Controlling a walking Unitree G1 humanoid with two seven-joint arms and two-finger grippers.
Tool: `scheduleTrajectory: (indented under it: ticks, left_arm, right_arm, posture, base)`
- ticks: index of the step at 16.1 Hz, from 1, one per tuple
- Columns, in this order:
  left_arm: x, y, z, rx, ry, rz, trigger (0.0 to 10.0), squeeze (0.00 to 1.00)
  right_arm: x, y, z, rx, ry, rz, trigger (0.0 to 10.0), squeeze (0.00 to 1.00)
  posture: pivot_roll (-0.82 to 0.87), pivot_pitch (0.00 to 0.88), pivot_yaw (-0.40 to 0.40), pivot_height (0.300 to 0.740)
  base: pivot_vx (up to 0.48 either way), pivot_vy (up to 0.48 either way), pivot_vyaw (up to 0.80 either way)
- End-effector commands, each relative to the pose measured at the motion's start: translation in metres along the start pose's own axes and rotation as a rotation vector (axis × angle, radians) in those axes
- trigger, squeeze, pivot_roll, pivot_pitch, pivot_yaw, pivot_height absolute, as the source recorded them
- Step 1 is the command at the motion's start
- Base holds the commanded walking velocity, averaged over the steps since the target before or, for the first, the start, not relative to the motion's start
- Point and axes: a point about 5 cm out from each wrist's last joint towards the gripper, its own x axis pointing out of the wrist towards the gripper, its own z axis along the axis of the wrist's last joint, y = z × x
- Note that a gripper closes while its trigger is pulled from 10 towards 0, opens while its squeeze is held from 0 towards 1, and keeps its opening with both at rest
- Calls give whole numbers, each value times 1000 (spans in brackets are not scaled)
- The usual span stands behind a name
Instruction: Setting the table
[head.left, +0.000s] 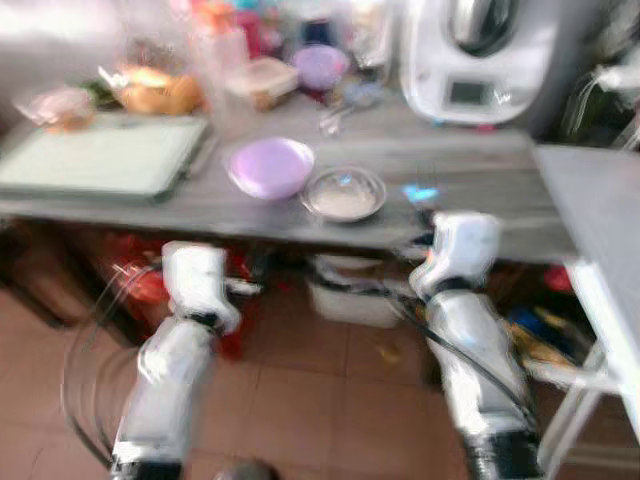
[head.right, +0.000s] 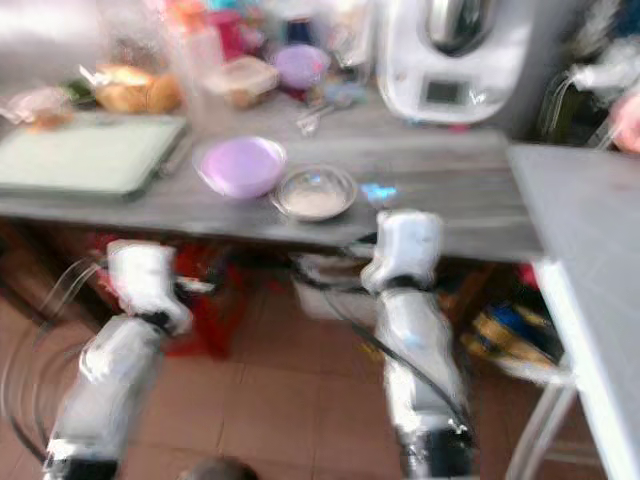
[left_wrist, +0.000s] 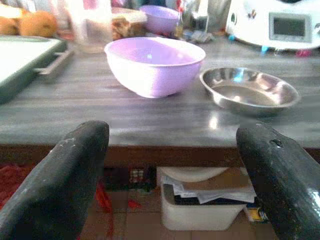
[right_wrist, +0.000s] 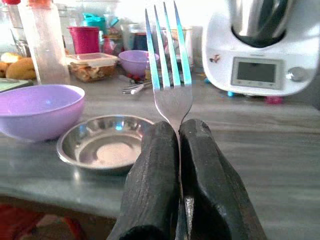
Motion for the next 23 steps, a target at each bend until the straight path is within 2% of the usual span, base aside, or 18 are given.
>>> scheduleTrajectory:
  ticks: [1,7,13,16,18,19,23]
  left_arm:
    - [3,-10,3,-7,-14,-33,10000,0]
    - [3,-9,3,-6,-10,-32,10000,0]
    - [4,-9,3,1,-5,-28,10000,0]
    - [3,-8,4,4,-4,-26,10000,0]
    - [2,-7,4,7,-3,-26,10000,0]
    - [2,-7,4,8,-2,-25,10000,0]
    - [0,-6,4,12,4,-32,10000,0]
  right_arm:
    - [0,-12,2,-13,-8,-37,10000,0]
    - [-1,-12,1,-13,-6,-46,10000,0]
    - [-2,-15,0,-19,-4,-75,10000,0]
    - [-1,-24,-2,13,16,-140,10000,0]
    - [-1,-36,-7,51,48,-225,10000,0]
    - [0,-42,-6,19,44,-258,10000,0]
    - [0,-61,-13,58,98,-350,10000,0]
  posture:
    - [-29,0,15,740]
    - [-29,0,18,740]
    - [-27,0,22,740]
    - [-23,0,24,740]
    - [-20,0,24,740]
    - [-18,0,26,740]
    - [-17,0,31,740]
  base:
    - [394,274,0]
    - [289,358,0]
    - [0,0,0]
    - [0,0,0]
    - [0,0,0]
    - [0,0,0]
    - [0,0,0]
